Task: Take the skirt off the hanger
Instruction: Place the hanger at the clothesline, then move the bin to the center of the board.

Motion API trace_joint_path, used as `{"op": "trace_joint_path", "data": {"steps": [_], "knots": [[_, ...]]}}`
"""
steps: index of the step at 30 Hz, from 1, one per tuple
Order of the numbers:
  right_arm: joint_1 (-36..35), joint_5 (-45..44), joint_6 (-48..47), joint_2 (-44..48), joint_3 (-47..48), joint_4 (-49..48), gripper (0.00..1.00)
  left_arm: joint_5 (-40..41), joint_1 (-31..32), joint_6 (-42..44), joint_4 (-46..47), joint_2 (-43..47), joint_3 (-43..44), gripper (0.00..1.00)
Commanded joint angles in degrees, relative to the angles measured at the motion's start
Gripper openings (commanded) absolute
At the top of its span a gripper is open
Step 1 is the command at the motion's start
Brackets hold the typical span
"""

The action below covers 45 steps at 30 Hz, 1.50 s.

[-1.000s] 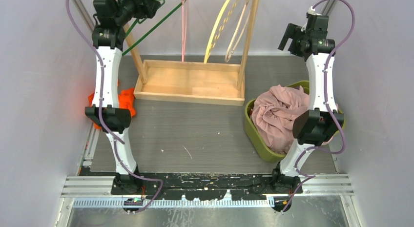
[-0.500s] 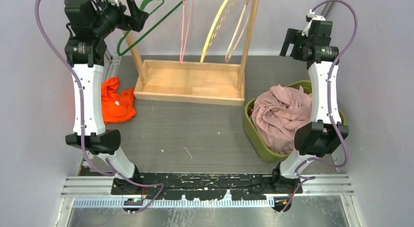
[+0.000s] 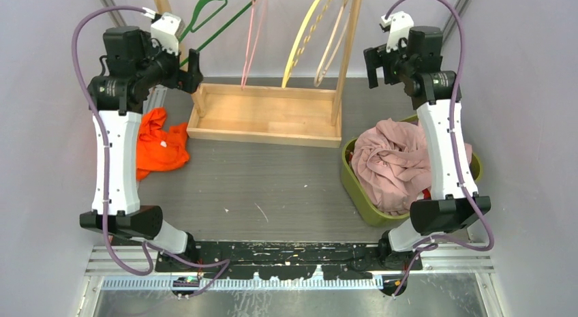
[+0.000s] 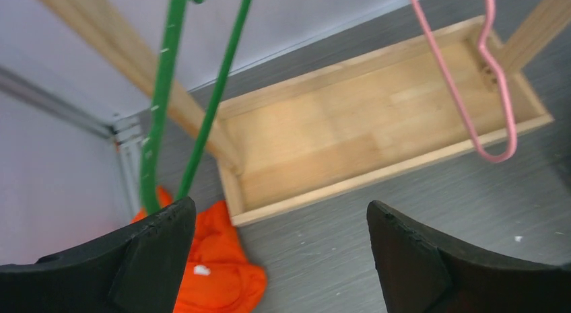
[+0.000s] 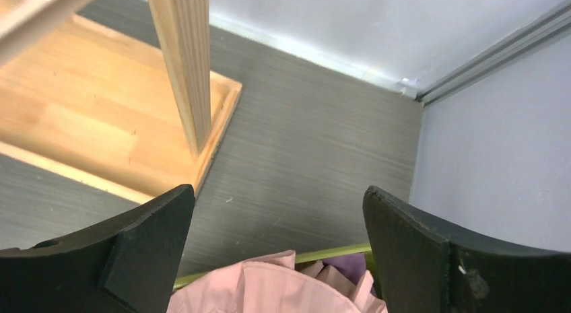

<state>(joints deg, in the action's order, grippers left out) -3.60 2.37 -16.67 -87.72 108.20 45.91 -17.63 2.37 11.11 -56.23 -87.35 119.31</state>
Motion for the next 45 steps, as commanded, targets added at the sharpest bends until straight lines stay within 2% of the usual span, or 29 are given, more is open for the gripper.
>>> {"op": "trace_joint_path", "data": {"steps": [1, 4, 6, 9, 12, 15, 18, 21, 25, 28, 32, 34, 37, 41, 45], "knots": [[0.38, -1.71, -0.06, 1.60, 8.69, -2.71, 1.00, 11.41, 0.08, 3.05, -0.80, 4.59, 4.25, 0.97], [0.35, 2.89, 4.25, 2.70, 13.96, -4.97, 1.00, 6.88, 0.09, -0.14, -0.96, 3.88, 7.55, 0.98], [0.37, 8.47, 6.99, 3.99, 15.61, -6.59, 1.00, -2.75, 0.09, -2.13, 0.23, 3.66, 8.54, 0.98], [0.34, 19.33, 7.99, 5.43, 17.82, -6.36, 1.00, -21.28, 0.11, -5.47, 3.65, 3.46, 9.26, 0.98], [0.35, 29.38, 8.74, 6.37, 19.80, -5.96, 1.00, -33.63, 0.13, -9.17, 8.07, 2.33, 11.03, 0.99], [0.38, 33.71, 10.05, 6.36, 22.41, -6.02, 1.00, -41.62, -0.14, -15.50, 15.76, 1.60, 11.78, 0.99], [0.42, 32.15, 12.33, 5.87, 25.25, -7.01, 1.00, -45.26, -0.98, -25.29, 24.34, 1.55, 10.54, 0.99], [0.43, 26.30, 14.18, 5.72, 27.41, -8.40, 1.00, -37.67, -2.34, -25.46, 23.57, 2.03, 10.73, 0.99], [0.43, 17.89, 16.39, 5.10, 28.53, -9.70, 1.00, -14.46, -2.83, -18.81, 12.94, 2.15, 13.47, 1.00], [1.17, 4.03, 18.75, 3.43, 29.51, -9.57, 1.00, 3.69, -2.85, -16.38, 8.00, 2.53, 13.95, 0.99], [1.58, -20.92, 15.79, 1.09, 28.58, -5.94, 1.00, 21.41, -2.93, -12.89, 4.69, 4.05, 10.96, 0.99], [1.62, -30.94, 12.96, 1.95, 23.11, -6.49, 1.00, 25.69, -2.91, -11.05, 4.52, 5.43, 6.69, 0.99], [1.67, -39.13, 8.80, 3.40, 13.56, -7.60, 1.00, 28.36, -2.94, -9.89, 4.35, 6.90, -1.52, 0.99], [1.86, -41.34, 6.29, 5.94, 1.92, -9.08, 1.00, 28.04, -3.48, -10.02, 5.01, 8.92, -12.39, 0.99], [3.19, -36.61, 7.45, 9.48, -9.06, -10.06, 1.00, 25.86, -7.58, -12.09, 8.07, 12.38, -24.68, 1.00]]}}
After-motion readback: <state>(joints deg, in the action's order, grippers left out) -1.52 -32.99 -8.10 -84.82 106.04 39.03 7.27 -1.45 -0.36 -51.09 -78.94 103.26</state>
